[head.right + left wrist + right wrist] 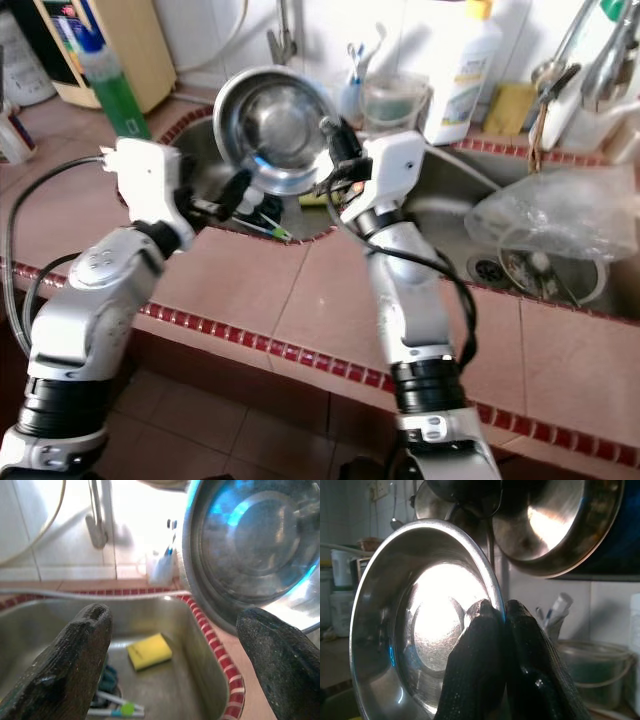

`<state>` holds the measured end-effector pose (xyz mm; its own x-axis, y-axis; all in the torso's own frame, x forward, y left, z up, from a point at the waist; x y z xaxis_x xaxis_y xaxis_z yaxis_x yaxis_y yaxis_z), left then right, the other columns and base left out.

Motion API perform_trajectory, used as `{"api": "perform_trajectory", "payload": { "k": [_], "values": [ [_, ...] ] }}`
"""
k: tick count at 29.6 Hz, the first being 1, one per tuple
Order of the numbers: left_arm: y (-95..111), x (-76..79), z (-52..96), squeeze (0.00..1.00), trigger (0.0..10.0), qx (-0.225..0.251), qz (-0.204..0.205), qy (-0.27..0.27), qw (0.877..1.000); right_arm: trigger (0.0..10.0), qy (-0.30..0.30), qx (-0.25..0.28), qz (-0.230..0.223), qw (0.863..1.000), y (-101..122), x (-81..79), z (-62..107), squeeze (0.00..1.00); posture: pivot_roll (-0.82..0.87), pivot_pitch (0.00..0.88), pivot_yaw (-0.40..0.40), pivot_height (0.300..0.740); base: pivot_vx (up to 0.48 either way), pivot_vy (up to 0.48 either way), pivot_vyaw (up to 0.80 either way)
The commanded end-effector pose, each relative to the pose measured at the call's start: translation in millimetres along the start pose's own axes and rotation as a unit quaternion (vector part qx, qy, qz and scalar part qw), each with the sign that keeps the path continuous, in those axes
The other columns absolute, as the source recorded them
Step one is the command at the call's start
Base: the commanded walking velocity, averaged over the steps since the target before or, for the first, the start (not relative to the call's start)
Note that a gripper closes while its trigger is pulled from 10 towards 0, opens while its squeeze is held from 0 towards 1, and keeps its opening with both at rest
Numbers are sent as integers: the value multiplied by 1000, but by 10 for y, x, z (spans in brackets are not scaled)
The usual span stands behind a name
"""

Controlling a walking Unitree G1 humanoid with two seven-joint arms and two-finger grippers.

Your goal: Kitchen organization

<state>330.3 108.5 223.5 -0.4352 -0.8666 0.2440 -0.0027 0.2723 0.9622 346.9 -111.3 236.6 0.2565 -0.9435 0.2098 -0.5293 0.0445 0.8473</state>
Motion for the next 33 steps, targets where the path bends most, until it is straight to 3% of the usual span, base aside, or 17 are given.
{"api": "perform_trajectory", "payload": {
  "k": [1, 7, 15, 33],
  "values": [
    [69, -58, 27, 0, 10000, 8, -10, 9, 1000, 10000, 14, 18, -8, 1000, 79, -95, -56, 0, -65, 99, 29, 711, 319, 0, 0],
    [84, -8, 32, 0, 10000, 11, -8, -5, 1000, 10000, 9, 4, 2, 1000, 37, -58, -54, 0, -67, 101, 32, 711, 45, 0, 0],
    [62, 173, 114, 0, 10000, -11, -21, -68, 997, 10000, -5, -44, 40, 998, -158, 159, -29, 0, -71, 117, 36, 711, 0, 0, 0],
    [62, 173, 114, 0, 10000, -11, -21, -68, 997, 10000, -5, -44, 40, 998, -158, 159, -29, 0, -71, 117, 36, 711, 0, 0, 0]
  ]
}}
Point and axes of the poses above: a point about 5 cm out from each wrist's last joint towards the gripper, its own z axis pointing back from the gripper into the wrist, its own y axis along the axis of the wrist's last joint, x = y × z, the point moved 1 cm from there along -z, pointing out of the wrist towards the gripper, and after that the axes turned 14 degrees about z, right-handed, at the moved point
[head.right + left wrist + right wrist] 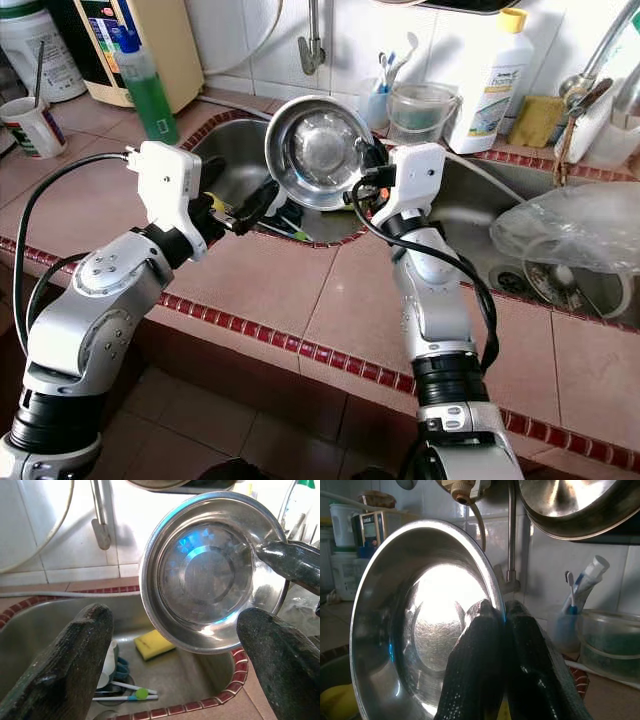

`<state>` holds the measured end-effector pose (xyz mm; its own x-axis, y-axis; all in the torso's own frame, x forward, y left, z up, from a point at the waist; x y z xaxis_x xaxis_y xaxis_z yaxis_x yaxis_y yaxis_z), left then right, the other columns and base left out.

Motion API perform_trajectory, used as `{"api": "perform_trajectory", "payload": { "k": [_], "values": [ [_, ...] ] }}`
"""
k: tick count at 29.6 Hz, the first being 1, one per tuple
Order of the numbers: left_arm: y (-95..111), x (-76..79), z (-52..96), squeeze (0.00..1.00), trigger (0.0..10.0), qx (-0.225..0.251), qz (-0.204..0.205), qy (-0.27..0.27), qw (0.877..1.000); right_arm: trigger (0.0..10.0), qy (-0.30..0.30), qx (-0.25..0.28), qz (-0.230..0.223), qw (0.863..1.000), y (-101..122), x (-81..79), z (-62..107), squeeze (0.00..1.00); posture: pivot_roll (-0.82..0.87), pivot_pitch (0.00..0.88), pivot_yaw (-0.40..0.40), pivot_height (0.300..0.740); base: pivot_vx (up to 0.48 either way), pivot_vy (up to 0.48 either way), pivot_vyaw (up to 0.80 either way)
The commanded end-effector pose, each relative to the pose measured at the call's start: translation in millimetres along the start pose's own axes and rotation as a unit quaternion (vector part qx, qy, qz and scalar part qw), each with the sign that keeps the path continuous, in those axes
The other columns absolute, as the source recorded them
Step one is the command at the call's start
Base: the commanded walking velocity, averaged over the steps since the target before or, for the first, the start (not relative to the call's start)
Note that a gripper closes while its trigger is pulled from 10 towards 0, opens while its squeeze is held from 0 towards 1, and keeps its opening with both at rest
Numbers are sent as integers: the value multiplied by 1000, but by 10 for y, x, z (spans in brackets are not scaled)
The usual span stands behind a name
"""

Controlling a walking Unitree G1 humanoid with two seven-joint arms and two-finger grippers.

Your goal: Kitchen organization

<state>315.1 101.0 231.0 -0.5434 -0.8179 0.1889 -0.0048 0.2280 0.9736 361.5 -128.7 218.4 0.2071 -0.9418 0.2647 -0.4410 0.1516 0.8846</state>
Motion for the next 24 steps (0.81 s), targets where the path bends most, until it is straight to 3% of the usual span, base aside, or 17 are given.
{"api": "perform_trajectory", "payload": {
  "k": [1, 12, 13, 14, 15, 24],
  "values": [
    [10, 26, 15, 0, 10000, -1, -1, -6, 1000, 10000, 3, 19, 5, 1000, 88, 1, -47, 0, -71, 117, 36, 711, 0, 0, 0],
    [10, 26, 15, 0, 10000, -1, -1, -6, 1000, 10000, 3, 19, 5, 1000, 88, 1, -47, 0, -71, 117, 36, 711, 0, 0, 0],
    [4, 53, 34, 0, 10000, -6, -6, -15, 1000, 10000, 3, 13, 14, 1000, 55, 25, -52, 0, -71, 117, 36, 711, 0, 0, 0],
    [-57, 211, 159, 0, 10000, -29, -4, -53, 998, 10000, 3, -9, 26, 1000, -53, 107, -105, 0, -30, 205, 57, 711, 0, 0, 0],
    [-125, 410, 315, 0, 10000, -56, 3, -100, 993, 10000, 1, -33, 39, 999, -157, 213, -161, 0, -32, 199, 55, 711, 0, 0, 0],
    [-79, 432, 309, 0, 10000, -53, 1, -110, 993, 10000, -4, -24, 48, 999, -138, 306, -210, 0, -53, 173, 56, 711, 0, 0, 0]
  ]
}}
Point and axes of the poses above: a point about 5 cm out from each wrist's last joint towards the gripper, its own z axis pointing back from the gripper into the wrist, its own y axis along the axis of the wrist's last joint, x = y × z, the point moved 1 cm from there along -z, pointing out of the wrist towards the gripper, and after that the axes turned 14 degrees about z, right-handed, at the moved point
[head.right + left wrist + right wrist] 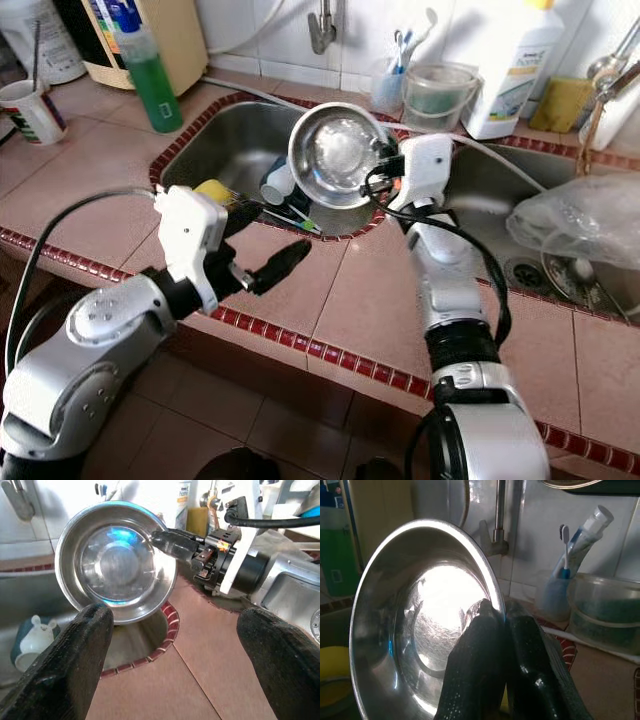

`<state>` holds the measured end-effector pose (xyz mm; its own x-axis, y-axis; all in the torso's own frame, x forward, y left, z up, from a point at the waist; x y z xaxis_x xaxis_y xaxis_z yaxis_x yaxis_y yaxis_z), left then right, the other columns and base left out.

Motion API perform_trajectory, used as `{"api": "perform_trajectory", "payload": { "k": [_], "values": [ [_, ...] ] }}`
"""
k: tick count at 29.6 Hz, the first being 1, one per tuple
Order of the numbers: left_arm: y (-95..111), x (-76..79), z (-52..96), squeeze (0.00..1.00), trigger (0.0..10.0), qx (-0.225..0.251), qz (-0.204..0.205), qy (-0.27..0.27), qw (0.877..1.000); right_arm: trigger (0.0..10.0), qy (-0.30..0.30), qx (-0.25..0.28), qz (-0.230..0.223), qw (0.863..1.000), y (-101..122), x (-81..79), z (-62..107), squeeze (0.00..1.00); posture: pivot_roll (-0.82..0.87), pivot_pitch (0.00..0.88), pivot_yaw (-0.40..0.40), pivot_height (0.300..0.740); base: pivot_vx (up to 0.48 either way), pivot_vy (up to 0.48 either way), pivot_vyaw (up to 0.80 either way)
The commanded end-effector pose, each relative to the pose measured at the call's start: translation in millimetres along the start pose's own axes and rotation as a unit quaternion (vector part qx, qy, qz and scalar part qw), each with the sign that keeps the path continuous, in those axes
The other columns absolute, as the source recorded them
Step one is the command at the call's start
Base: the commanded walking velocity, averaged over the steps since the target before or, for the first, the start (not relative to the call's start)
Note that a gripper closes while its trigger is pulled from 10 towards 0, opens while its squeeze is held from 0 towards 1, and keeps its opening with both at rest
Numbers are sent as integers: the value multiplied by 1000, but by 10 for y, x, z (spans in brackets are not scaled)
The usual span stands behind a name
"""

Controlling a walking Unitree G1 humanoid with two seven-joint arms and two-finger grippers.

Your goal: Kitchen organization

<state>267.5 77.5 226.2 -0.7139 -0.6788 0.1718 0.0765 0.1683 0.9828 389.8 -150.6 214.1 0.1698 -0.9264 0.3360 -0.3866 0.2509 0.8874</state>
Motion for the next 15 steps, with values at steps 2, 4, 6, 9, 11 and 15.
{"api": "perform_trajectory", "payload": {
  "k": [2, 4, 6, 9, 11, 15],
  "values": [
    [23, 4, 33, 0, 10000, -2, 0, -1, 1000, 10000, -3, 15, 8, 1000, 48, 74, -45, 0, -53, 173, 56, 711, 0, 0, 0],
    [27, 14, 36, 0, 10000, -3, -1, -2, 1000, 10000, -3, 13, 8, 1000, 37, 98, -48, 0, -54, 175, 56, 711, 0, 0, 0],
    [32, 36, 40, 0, 10000, -4, 1, -7, 1000, 10000, -1, 10, 12, 1000, 26, 120, -52, 0, -54, 187, 56, 711, 0, 0, 0],
    [14, 64, 57, 0, 10000, -10, 2, -11, 1000, 10000, 5, 2, 12, 1000, 8, 135, -72, 0, -50, 198, 56, 711, 0, 0, 0],
    [-2, 72, 74, 0, 10000, -16, 0, -11, 1000, 10000, 10, -3, 13, 1000, -4, 131, -91, 0, -41, 214, 56, 711, 0, 0, 0],
    [-36, 77, 118, 0, 10000, -26, -1, -7, 1000, 10000, 22, -11, 7, 1000, -19, 120, -135, 0, -27, 229, 52, 711, 0, 0, 0]
  ]
}}
Point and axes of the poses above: a point about 5 cm out from each wrist's last joint towards the gripper, its own z axis pointing back from the gripper into the wrist, its own y axis along the axis of the wrist's last joint, x = y × z, the point moved 1 cm from there along -z, pointing out of the wrist towards the gripper, and after that the axes turned 14 degrees about z, right-handed, at the moved point
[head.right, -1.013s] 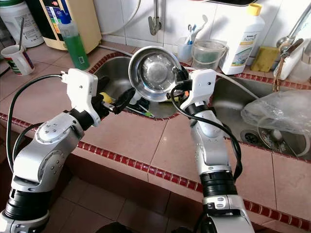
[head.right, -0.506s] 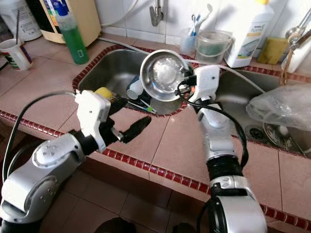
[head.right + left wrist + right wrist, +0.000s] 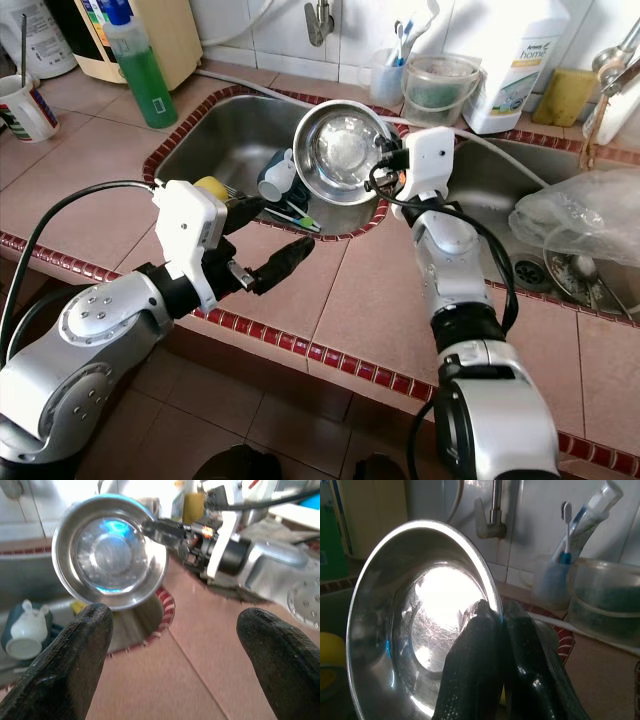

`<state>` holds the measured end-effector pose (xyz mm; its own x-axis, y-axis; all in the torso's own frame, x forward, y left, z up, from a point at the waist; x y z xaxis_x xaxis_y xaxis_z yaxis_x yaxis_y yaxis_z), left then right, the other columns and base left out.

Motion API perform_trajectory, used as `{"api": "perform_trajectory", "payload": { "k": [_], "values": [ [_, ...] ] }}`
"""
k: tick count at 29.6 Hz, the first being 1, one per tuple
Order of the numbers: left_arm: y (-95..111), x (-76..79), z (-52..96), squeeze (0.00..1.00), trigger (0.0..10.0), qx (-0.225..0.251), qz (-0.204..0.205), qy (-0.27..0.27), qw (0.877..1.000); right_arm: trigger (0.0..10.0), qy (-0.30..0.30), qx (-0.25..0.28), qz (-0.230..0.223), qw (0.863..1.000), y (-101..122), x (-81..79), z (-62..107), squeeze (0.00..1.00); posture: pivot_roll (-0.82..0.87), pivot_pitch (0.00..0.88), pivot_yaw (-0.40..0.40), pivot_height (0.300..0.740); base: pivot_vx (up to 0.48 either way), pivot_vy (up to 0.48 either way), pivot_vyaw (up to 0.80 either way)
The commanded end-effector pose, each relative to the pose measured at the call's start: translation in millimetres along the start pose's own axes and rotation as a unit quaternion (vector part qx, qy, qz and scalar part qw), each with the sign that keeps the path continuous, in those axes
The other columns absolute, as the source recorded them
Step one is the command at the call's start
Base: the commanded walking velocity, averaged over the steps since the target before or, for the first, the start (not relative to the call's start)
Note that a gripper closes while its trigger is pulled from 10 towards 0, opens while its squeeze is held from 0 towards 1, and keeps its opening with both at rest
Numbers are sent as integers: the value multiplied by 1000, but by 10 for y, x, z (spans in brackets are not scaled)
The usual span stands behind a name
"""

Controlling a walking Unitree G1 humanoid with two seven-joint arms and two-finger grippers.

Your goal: Kitchen organization

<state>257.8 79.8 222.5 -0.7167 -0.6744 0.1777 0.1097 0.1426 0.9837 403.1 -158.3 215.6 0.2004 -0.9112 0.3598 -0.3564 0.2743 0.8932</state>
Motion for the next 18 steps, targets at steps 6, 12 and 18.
{"api": "perform_trajectory", "payload": {
  "k": [6, 12, 18],
  "values": [
    [-90, -49, 108, 0, 10000, -27, -5, 24, 999, 10000, 23, -2, -9, 1000, 49, -30, -100, 0, -9, 250, 48, 711, 0, 0, 0],
    [-124, -43, 158, 0, 10000, -36, -1, 34, 999, 10000, 40, -12, -30, 999, 44, -93, -150, 0, 1, 271, 44, 711, 0, 0, 0],
    [-112, -67, 174, 0, 10000, -32, -2, 48, 998, 10000, 63, -33, -55, 996, 20, -166, -189, 0, 5, 279, 36, 711, 0, 0, 0]
  ]
}}
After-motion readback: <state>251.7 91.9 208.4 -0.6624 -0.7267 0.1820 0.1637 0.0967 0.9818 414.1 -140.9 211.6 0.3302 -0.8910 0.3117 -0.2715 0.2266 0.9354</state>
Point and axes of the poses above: a point about 5 cm out from each wrist's last joint towards the gripper, its own z axis pointing back from the gripper into the wrist, its own y axis along the axis of the wrist's last joint, x = y × z, the point moved 1 cm from there along -z, pointing out of the wrist towards the gripper, and after that the axes turned 14 degrees about z, right-handed, at the moved point
